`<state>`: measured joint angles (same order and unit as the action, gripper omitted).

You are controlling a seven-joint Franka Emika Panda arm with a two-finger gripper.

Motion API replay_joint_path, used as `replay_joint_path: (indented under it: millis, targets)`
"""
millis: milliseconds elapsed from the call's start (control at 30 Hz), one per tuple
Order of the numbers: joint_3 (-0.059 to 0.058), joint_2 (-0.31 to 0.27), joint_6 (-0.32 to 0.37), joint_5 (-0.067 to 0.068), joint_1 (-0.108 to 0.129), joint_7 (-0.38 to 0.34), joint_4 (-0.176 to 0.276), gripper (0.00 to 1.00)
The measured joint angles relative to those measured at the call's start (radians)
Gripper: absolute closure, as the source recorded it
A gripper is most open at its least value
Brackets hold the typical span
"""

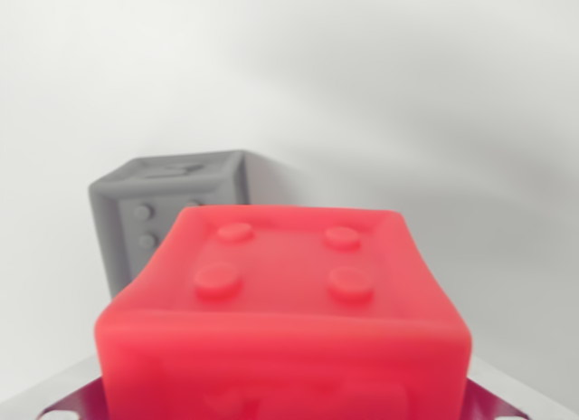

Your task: Destack cube

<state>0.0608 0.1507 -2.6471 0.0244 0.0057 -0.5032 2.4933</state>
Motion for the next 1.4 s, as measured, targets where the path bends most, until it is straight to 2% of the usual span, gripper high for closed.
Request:
replay_joint_path:
  millis: [700,1400]
  targets:
    - [-0.027,0.052,0.012,-0.005,-0.051,0.027,-0.063,1.0]
    - [-0.046,0.107,0.026,-0.012,-0.101,0.048,-0.134,1.0]
